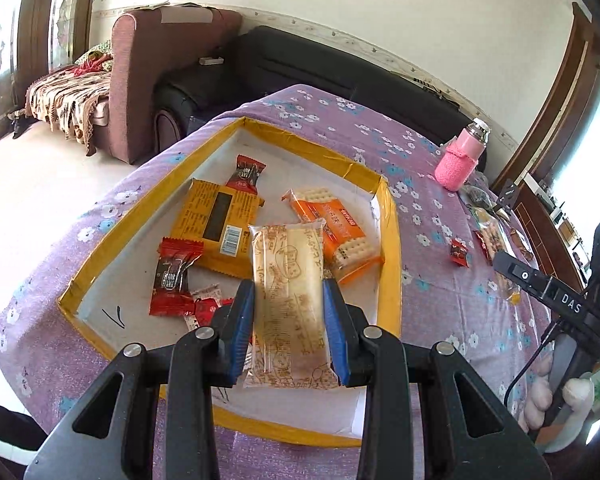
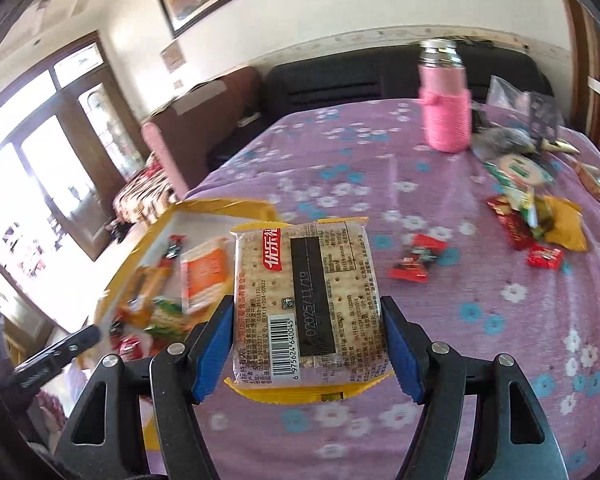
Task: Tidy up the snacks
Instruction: 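Carry both packs over the yellow tray and open both tools to release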
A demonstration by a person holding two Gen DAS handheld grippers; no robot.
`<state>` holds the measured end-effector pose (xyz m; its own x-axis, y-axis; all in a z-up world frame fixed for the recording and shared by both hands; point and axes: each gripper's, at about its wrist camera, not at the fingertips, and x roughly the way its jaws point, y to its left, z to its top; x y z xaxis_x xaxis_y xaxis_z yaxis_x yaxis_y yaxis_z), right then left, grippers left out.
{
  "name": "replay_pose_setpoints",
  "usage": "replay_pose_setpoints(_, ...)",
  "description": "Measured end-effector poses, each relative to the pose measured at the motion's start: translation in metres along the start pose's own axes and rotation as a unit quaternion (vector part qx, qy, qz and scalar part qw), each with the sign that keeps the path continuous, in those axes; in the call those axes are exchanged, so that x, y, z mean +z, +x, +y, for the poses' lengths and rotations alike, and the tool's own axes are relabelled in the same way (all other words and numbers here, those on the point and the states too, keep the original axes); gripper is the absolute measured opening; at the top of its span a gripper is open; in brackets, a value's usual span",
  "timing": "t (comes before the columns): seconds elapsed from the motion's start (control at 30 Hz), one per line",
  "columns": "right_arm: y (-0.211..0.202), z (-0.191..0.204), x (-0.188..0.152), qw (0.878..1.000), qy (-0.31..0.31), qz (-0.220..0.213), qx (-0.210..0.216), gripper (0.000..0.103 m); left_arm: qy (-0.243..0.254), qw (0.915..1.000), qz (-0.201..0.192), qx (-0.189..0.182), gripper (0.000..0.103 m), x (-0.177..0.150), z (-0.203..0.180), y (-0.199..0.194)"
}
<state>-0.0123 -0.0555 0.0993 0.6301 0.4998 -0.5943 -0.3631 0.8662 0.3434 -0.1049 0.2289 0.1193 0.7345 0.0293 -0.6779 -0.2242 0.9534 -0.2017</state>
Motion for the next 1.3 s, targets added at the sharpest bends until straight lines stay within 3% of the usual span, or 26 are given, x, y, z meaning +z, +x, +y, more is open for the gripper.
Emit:
replay_pose_setpoints(0.47,0.04,0.101,0.002,0.994,-0.06,0.053,0.069,0.07,-0.024,0.9997,-0.003,0.004,0.032,0.007,0.033,0.007)
replay_pose_setpoints(0.73,0.094,0.147,0.016,0.988,-0.094,0.107,0.06,0.07,-0.023,0.9995,0.021,-0.002,0.032,0.012,0.038,0.031)
replay_pose_setpoints(1.0,0.155,0.157,0.022,0.984,-0.083,0.154,0.037,0.07,-0.034,0.9986,0.038,-0.015,0.032,0.009,0.044,0.047)
replay_pose_setpoints(1.2,0.166,0.159,0.022,0.984,-0.077,0.157,0.035,0.071,-0.033,0.9987,0.036,-0.01,0.032,0.008,0.044,0.046)
replay_pose_setpoints(1.3,0.164,0.158,0.023,0.985,-0.065,0.153,0.055,0.073,-0.033,0.9988,0.035,-0.005,0.034,0.008,0.043,0.043)
